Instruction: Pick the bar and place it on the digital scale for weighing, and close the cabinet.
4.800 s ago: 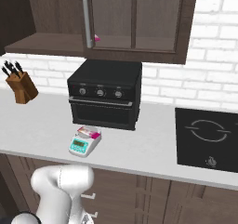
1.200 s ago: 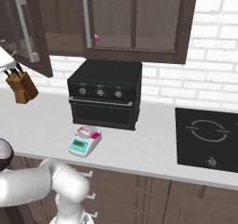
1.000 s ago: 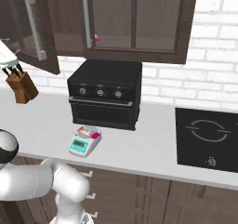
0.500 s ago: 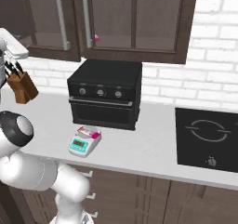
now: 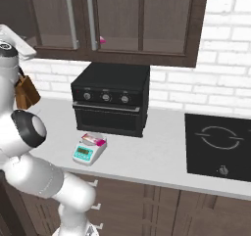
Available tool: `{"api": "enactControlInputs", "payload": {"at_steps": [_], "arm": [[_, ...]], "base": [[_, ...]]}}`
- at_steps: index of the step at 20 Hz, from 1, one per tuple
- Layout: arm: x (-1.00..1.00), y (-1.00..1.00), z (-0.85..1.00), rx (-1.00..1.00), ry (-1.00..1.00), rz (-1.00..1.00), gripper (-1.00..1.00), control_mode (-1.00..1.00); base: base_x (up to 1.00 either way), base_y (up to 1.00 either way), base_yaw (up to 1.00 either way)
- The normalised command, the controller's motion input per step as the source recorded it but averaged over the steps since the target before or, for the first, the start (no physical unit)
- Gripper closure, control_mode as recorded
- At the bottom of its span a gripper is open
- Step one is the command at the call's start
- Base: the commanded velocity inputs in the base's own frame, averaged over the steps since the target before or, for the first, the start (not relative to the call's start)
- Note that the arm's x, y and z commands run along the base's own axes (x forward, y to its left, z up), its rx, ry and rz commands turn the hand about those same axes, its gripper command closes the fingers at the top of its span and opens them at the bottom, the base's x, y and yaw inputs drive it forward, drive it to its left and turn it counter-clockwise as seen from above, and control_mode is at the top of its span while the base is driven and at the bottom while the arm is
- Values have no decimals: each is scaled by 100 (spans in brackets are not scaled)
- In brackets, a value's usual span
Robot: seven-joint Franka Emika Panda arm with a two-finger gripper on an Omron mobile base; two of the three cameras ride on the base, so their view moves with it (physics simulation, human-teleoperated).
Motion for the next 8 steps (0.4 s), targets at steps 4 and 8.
{"api": "enactControlInputs", "payload": {"at_steps": [4, 8], "arm": [[99, -53, -1, 13, 1, 13, -100, -100], [74, -69, -1, 13, 7, 5, -100, -100]], "base": [[0, 0, 0], [0, 0, 0]]}}
